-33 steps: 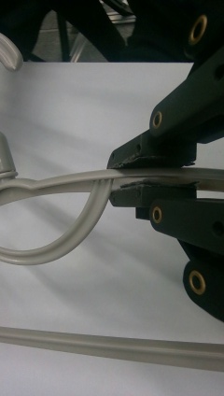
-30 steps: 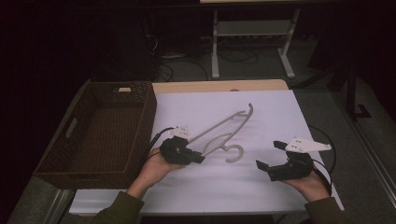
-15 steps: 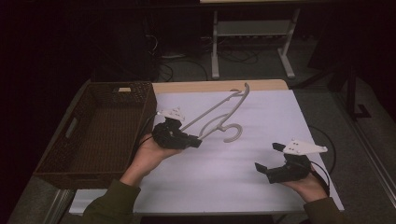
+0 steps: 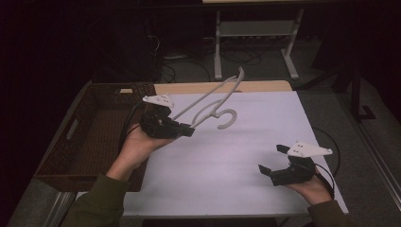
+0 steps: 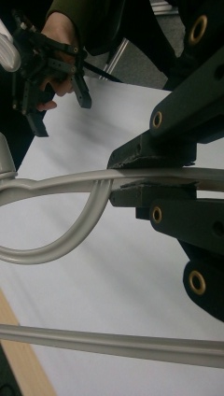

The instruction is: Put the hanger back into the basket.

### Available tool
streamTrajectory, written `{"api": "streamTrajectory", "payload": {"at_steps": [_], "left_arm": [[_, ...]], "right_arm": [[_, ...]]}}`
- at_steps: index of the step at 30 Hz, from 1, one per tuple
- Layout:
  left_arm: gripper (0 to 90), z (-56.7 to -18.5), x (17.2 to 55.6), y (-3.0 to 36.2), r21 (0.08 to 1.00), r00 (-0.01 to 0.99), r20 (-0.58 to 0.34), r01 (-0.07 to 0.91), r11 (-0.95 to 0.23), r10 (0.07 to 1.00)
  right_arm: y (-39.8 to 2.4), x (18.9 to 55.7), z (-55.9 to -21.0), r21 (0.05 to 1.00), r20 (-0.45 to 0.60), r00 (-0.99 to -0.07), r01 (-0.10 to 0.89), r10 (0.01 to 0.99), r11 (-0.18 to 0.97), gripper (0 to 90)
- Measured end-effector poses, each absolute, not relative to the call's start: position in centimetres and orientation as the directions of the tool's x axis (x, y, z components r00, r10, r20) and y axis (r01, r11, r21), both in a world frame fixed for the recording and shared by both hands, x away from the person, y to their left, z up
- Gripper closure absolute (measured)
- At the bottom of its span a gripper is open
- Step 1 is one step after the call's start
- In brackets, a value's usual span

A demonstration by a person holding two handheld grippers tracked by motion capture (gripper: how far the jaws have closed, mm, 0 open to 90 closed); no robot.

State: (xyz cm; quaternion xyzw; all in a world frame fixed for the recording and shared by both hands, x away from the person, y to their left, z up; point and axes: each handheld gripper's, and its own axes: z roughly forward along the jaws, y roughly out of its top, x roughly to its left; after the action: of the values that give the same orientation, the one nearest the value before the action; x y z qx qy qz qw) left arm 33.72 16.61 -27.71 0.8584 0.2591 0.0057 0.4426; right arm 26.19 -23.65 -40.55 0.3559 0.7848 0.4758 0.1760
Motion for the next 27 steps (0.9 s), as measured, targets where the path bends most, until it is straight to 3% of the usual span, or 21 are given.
{"api": "streamTrajectory", "payload": {"at_steps": [27], "left_arm": [[82.3,-24.2,33.0,28.3,0.76,0.775,-0.141,0.484,-0.434,0.616]], "right_arm": [[-23.8,26.2,-40.5,0.879,0.058,-0.673,0.385,0.737,0.282,1.3]]}}
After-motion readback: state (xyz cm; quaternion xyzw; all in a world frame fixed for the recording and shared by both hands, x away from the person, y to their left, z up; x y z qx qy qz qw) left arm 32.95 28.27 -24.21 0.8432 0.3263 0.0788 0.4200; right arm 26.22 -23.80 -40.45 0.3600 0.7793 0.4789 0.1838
